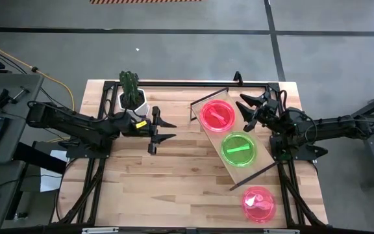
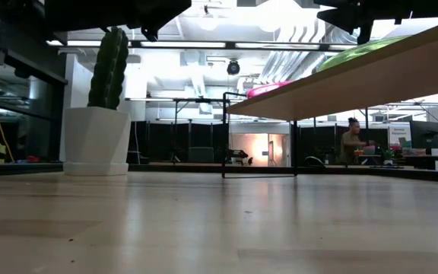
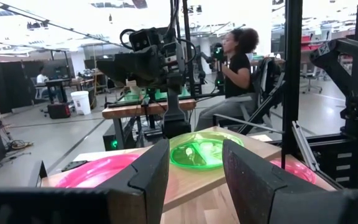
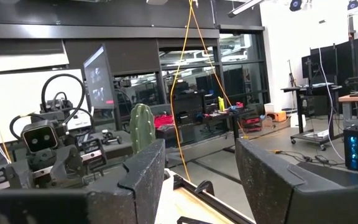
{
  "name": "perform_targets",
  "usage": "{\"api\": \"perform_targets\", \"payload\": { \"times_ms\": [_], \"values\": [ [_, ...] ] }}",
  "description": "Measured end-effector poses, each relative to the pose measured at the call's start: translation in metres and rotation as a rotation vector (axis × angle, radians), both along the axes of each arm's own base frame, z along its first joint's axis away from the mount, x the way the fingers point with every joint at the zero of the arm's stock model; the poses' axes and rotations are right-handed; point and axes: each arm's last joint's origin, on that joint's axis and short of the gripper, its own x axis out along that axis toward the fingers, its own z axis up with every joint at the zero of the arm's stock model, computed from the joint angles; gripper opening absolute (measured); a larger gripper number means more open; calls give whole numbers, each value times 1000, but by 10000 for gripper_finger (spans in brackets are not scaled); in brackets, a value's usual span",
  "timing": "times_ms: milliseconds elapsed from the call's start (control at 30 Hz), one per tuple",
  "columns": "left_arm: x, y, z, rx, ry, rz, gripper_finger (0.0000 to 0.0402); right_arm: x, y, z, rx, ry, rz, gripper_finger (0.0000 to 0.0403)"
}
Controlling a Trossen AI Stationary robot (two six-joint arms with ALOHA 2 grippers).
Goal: Place and stack plates onto a shelf
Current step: Stack the pink plate on top of the other pink plate on the shelf
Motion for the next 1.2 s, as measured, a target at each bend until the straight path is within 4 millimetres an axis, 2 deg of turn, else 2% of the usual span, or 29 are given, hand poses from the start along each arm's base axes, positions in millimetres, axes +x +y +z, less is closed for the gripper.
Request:
{"api": "perform_targets", "payload": {
  "times_ms": [1200],
  "values": [
    [0,0,0,0,2,-1,140,1,0,-3,-2,40,0,185]
  ]
}}
